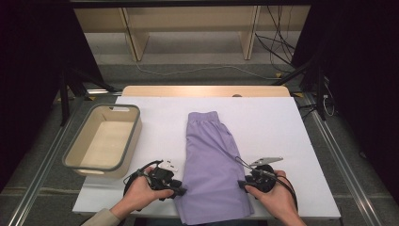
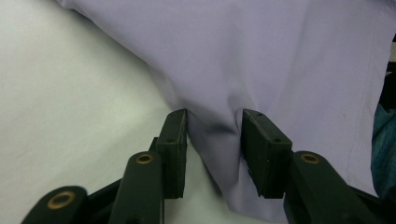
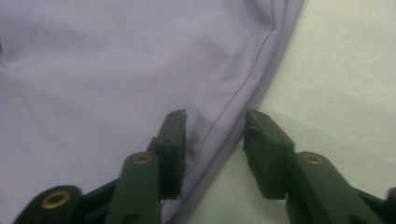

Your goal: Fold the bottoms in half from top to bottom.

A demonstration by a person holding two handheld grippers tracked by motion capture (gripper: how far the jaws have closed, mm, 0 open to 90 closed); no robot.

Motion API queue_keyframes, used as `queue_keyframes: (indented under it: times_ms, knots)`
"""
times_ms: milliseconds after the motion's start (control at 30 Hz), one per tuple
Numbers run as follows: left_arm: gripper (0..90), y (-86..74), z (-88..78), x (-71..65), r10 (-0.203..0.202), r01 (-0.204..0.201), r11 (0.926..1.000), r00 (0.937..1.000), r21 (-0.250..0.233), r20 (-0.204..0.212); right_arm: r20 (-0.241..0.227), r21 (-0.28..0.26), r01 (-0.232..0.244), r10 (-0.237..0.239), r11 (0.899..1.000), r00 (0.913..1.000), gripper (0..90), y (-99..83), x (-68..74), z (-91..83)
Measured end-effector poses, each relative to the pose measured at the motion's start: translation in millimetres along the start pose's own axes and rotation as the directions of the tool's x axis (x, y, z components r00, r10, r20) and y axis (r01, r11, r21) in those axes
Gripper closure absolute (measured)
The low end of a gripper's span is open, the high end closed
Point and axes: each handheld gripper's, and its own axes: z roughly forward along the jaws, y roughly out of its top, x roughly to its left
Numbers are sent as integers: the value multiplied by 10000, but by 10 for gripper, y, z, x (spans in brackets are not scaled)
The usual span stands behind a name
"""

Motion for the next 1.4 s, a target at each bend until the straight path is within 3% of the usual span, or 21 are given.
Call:
queue_keyframes:
  times_ms: [200,300,500,967,1267,1400]
  knots:
    - [724,38,42,-63,-9,14,9999,9992,138,-388,419,324,426,-440,9986,9982,804,27,52,17]
    - [808,51,55,-87,-138,148,9996,9990,224,-416,359,442,594,-610,9973,9975,867,38,65,24]
    - [871,50,56,-82,-385,391,9990,9988,215,-286,136,502,442,-449,9978,9989,900,38,60,21]
    - [875,4,-38,-80,-499,480,9977,9980,469,392,-429,820,270,-236,9963,9988,900,-39,98,-37]
    - [858,-14,-55,-96,-100,84,9988,9994,477,342,-665,890,269,-210,9957,9976,875,-71,117,-70]
    - [715,-14,-58,-119,505,-503,9985,9987,237,-81,-626,326,221,-200,9992,9978,767,-71,73,-83]
